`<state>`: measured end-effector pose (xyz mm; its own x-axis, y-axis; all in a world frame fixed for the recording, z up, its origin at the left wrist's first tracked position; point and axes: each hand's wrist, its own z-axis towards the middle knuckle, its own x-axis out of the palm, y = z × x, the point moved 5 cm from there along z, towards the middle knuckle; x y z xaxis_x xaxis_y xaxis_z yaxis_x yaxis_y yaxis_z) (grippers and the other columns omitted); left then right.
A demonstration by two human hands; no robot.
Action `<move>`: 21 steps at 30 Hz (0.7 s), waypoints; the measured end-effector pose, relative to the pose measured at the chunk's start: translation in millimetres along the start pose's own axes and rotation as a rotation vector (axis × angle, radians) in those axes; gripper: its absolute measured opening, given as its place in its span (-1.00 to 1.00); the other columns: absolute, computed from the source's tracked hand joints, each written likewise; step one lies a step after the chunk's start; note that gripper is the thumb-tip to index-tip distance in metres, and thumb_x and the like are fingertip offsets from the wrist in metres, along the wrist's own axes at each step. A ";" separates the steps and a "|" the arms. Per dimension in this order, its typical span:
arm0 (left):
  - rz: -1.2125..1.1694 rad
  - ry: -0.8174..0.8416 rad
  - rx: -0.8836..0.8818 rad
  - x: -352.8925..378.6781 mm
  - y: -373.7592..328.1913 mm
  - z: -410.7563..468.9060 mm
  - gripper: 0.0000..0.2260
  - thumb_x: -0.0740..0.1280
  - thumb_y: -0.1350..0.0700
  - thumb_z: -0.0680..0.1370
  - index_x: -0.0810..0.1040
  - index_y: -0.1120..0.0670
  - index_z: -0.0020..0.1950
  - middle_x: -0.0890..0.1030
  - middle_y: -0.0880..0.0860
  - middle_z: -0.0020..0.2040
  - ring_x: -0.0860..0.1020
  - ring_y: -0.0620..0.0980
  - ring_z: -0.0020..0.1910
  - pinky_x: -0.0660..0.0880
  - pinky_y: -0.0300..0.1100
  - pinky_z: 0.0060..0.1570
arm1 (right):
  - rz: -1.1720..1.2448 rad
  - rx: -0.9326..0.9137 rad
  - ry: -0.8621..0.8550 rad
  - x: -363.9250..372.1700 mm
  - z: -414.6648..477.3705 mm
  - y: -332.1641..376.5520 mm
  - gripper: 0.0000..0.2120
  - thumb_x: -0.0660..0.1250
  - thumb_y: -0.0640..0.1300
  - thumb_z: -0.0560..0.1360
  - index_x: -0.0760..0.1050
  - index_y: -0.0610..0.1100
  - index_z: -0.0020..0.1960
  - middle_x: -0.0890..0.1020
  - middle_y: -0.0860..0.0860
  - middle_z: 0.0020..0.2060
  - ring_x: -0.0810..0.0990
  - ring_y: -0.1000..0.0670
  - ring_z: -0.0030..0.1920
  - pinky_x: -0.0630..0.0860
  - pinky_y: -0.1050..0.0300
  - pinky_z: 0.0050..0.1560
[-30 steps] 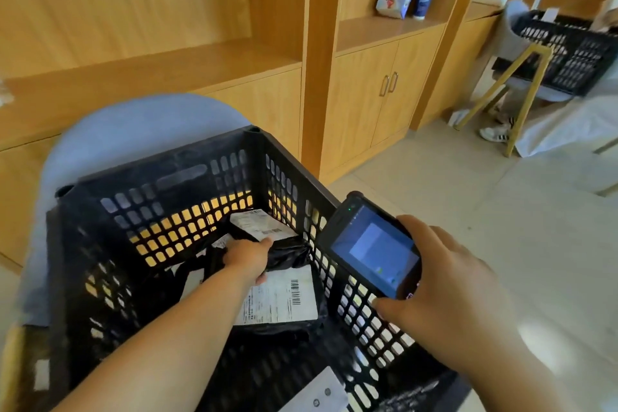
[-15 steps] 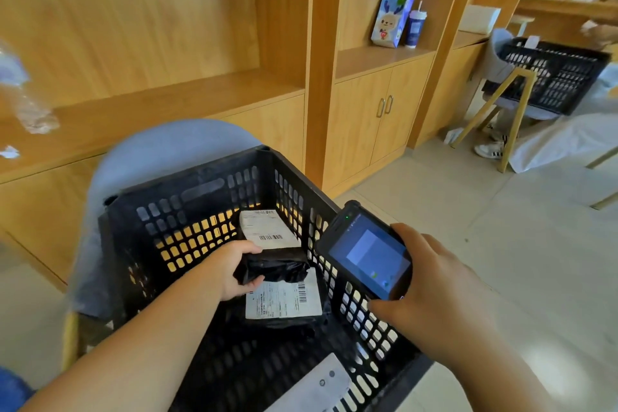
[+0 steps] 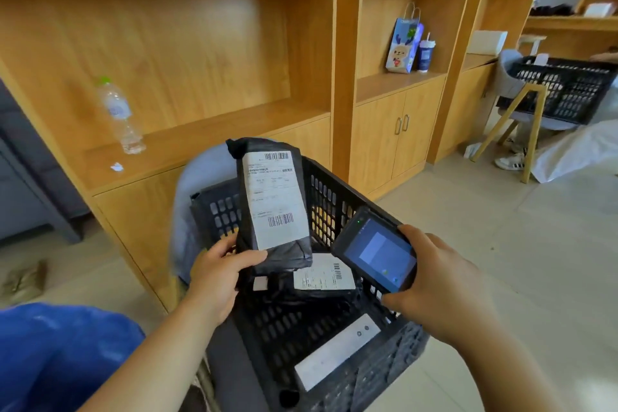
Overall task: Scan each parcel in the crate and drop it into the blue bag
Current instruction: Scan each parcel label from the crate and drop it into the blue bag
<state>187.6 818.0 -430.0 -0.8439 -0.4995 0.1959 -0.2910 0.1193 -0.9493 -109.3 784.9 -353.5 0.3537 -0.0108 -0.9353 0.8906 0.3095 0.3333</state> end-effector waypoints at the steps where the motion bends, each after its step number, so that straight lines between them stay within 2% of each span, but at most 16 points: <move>1: 0.035 -0.033 0.052 -10.9 -2.4 -10.6 -0.61 0.49 0.31 0.34 0.62 0.00 0.10 0.70 0.06 0.00 0.65 0.08 0.00 0.54 -0.01 -0.01 | 0.001 -0.013 0.010 0.9 -5.5 4.4 -0.12 0.44 0.19 0.16 0.11 0.11 0.38 0.45 0.13 0.04 0.42 0.05 -0.13 0.48 0.09 -0.16; 4: 0.122 -0.128 0.198 -38.4 -8.9 -42.0 -0.58 0.54 0.28 0.31 0.62 -0.15 0.02 0.71 -0.08 -0.03 0.66 -0.06 -0.02 0.51 -0.10 0.02 | -0.006 -0.070 0.058 5.8 -21.9 19.4 -0.09 0.44 0.20 0.16 0.11 0.11 0.40 0.47 0.11 0.08 0.49 0.02 -0.06 0.51 0.06 -0.09; 7: 0.187 -0.204 0.299 -55.8 -12.2 -64.5 -0.57 0.54 0.25 0.33 0.61 -0.19 0.05 0.70 -0.16 -0.04 0.65 -0.16 -0.03 0.51 -0.16 0.01 | -0.030 -0.137 0.101 10.5 -34.7 34.7 -0.12 0.44 0.21 0.16 0.13 0.13 0.39 0.45 0.14 0.03 0.48 0.06 -0.07 0.53 0.09 -0.10; 10: 0.261 -0.255 0.391 -65.9 -15.8 -82.0 -0.57 0.53 0.21 0.36 0.59 -0.15 0.14 0.67 -0.28 -0.07 0.61 -0.31 -0.08 0.52 -0.35 -0.13 | -0.071 -0.192 0.120 12.9 -42.6 47.7 -0.12 0.44 0.22 0.17 0.13 0.14 0.39 0.42 0.16 -0.01 0.40 0.08 -0.11 0.45 0.17 -0.20; 13: 0.290 -0.268 0.446 -71.6 -18.7 -94.3 -0.57 0.52 0.19 0.38 0.55 -0.22 0.12 0.63 -0.38 -0.08 0.58 -0.39 -0.08 0.49 -0.51 -0.26 | -0.092 -0.233 0.129 12.9 -46.8 57.4 -0.11 0.44 0.22 0.16 0.11 0.15 0.39 0.45 0.15 0.06 0.39 0.08 -0.10 0.46 0.18 -0.19; 21: 0.291 -0.287 0.471 -77.9 -18.3 -100.9 -0.57 0.51 0.16 0.40 0.53 -0.17 0.20 0.63 -0.28 -0.02 0.56 -0.41 -0.06 0.48 -0.40 -0.16 | -0.074 -0.279 0.112 5.8 -50.3 65.2 -0.19 0.44 0.23 0.14 0.17 0.17 0.30 0.43 0.17 -0.05 0.43 0.09 -0.09 0.50 0.19 -0.19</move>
<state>213.2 941.3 -403.2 -0.6848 -0.7220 -0.0991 0.2184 -0.0736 -0.9731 -63.6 852.8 -343.2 0.2430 0.0569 -0.9684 0.7946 0.5609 0.2323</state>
